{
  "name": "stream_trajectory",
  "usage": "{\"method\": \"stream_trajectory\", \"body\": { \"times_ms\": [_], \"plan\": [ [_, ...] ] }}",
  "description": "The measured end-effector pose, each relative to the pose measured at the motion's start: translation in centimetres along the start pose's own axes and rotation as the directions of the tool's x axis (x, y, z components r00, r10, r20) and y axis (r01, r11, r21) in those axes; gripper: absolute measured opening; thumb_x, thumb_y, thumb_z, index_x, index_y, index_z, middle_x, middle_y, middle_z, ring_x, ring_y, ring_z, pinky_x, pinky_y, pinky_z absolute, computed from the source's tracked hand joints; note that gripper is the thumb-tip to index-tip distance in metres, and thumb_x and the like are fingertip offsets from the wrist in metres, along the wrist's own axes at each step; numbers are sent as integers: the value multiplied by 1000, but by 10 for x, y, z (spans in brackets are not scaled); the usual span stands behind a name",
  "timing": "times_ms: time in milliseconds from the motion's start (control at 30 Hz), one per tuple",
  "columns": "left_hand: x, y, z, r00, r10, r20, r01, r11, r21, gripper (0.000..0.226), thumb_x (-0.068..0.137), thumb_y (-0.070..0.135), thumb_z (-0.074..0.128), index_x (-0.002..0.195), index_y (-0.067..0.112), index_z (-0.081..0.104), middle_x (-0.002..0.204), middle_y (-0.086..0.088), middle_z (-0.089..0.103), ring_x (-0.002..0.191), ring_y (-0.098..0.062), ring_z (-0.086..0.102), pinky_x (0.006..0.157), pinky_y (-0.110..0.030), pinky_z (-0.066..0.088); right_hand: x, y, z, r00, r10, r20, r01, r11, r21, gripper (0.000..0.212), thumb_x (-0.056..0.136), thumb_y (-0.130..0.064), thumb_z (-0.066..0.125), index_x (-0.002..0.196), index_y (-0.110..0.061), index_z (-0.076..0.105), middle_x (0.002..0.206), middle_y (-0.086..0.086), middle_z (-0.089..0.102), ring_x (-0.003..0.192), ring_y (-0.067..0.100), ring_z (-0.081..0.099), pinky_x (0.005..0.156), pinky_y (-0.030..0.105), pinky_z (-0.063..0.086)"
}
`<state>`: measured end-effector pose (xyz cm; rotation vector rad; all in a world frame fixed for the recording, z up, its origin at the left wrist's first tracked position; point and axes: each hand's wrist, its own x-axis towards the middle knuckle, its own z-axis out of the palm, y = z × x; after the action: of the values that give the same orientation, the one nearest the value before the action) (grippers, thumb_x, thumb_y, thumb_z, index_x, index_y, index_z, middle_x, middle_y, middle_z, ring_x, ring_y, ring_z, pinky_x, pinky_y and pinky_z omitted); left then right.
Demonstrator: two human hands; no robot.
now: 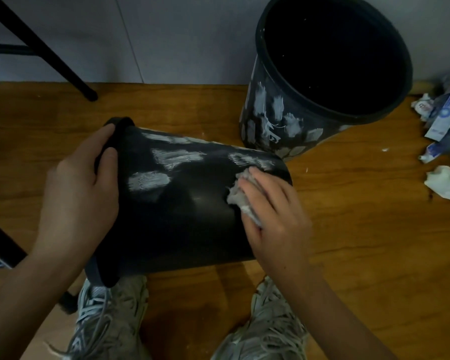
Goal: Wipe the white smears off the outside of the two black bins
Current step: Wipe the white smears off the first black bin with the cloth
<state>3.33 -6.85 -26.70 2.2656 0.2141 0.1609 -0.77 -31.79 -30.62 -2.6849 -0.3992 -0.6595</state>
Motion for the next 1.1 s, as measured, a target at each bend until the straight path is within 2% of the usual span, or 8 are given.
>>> {"method": "stream_trajectory", "body": {
  "times_ms": [100, 233, 333, 467, 700, 800, 933, 1100],
  "plan": [
    [-6, -2, 2, 1000, 14, -15, -14, 1000, -2, 39, 103, 25, 38, 141, 26, 45, 114, 23, 50, 91, 19, 46, 71, 10, 30, -10, 15, -7, 999, 13, -32, -14, 1000, -19, 33, 104, -22, 42, 116, -6, 67, 124, 10, 65, 112, 23, 60, 96, 27, 47],
    [-4, -11, 6, 999, 44, -10, -44, 999, -2, 34, 103, 32, 34, 126, 57, 38, 104, 51, 47, 96, 27, 46, 77, 9, 31, -6, 24, -5, 979, 183, -89, -191, 978, -90, 27, 96, -18, 53, 115, -6, 68, 119, 9, 67, 105, 26, 62, 87, 27, 48],
    [-1, -14, 7, 999, 33, -6, -33, 999, -10, 33, 103, 31, 35, 122, 58, 37, 102, 58, 42, 96, 29, 45, 77, 9, 31, 3, 5, -1, 997, 72, -20, -73, 997, -40, 29, 95, -21, 53, 117, -6, 67, 122, 9, 65, 109, 25, 60, 92, 28, 46],
    [-4, -15, 7, 998, 54, -13, -54, 999, -7, 36, 103, 32, 34, 134, 49, 37, 102, 59, 41, 94, 31, 43, 77, 10, 30, -7, -7, -1, 998, -64, -13, 64, 998, 12, 31, 102, -25, 48, 114, -6, 69, 122, 10, 66, 107, 24, 62, 91, 28, 49],
    [-7, -19, 10, 998, 52, -18, -52, 998, -23, 39, 103, 27, 36, 142, 30, 41, 91, 57, 43, 86, 32, 45, 72, 10, 31, -11, 15, -7, 976, 195, -94, -204, 974, -102, 30, 99, -22, 48, 116, -4, 67, 118, 9, 66, 107, 23, 58, 93, 22, 41],
    [-6, -17, 10, 998, 55, -33, -56, 998, -26, 38, 103, 26, 36, 139, 37, 41, 96, 48, 44, 89, 32, 44, 74, 9, 31, 5, -18, 3, 991, 128, -28, -129, 991, -31, 33, 101, -26, 47, 119, -7, 66, 122, 9, 65, 109, 22, 58, 91, 25, 46],
    [-6, -16, 9, 999, 41, -24, -42, 999, -35, 37, 103, 29, 35, 137, 45, 37, 98, 56, 43, 92, 31, 44, 73, 10, 31, 22, -60, 6, 986, -24, 168, 19, 999, 31, 42, 97, -35, 51, 128, -9, 61, 132, 12, 58, 118, 23, 53, 90, 28, 48],
    [-13, -7, 7, 999, 39, -26, -39, 999, -22, 36, 104, 29, 35, 134, 48, 34, 115, 38, 47, 94, 33, 41, 74, 10, 30, 25, -47, -18, 959, -41, 279, 37, 999, 21, 58, 98, -52, 40, 137, -11, 55, 140, 9, 52, 120, 22, 50, 79, 27, 51]
  ]
}}
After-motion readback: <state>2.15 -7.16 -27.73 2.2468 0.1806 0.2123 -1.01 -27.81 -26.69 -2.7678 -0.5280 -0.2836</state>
